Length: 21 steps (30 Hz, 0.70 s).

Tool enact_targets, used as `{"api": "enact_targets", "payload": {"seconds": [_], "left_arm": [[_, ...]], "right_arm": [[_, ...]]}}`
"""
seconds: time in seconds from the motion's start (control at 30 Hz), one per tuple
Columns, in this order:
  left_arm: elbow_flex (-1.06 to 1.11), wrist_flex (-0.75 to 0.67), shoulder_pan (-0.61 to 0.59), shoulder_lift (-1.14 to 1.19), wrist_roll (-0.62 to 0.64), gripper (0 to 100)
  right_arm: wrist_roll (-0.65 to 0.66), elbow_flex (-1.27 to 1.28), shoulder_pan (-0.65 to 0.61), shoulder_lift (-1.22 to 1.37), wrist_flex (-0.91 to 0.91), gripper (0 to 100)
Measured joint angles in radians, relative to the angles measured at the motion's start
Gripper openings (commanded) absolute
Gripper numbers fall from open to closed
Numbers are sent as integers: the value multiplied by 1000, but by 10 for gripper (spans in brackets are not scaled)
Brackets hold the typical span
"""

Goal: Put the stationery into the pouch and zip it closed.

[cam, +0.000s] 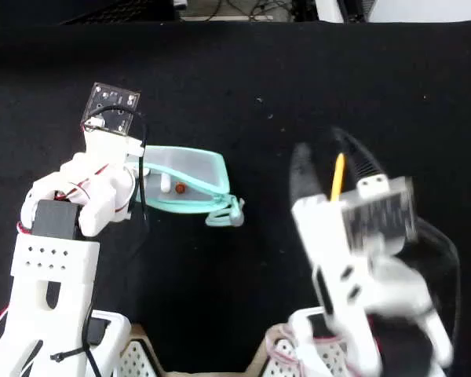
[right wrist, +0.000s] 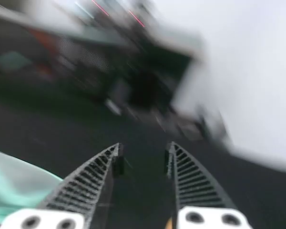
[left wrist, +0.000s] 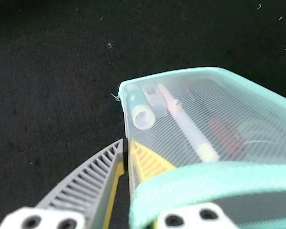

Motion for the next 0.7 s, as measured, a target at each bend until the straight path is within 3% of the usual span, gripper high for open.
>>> {"api": "enact_targets", "payload": {"seconds": [0.13,0.3,0.47,0.7], "left_arm": [[-26,32,0,2,-3,30],[-26,40,0,2,-3,30],[-26,40,0,2,-3,30],[-26,40,0,2,-3,30]], "right_arm": [[44,227,209,212,-117,160],[17,232,298,534,-199,163],[-23,3,307,947,-164,165],[-86,-517,308,1544,68,233]]}}
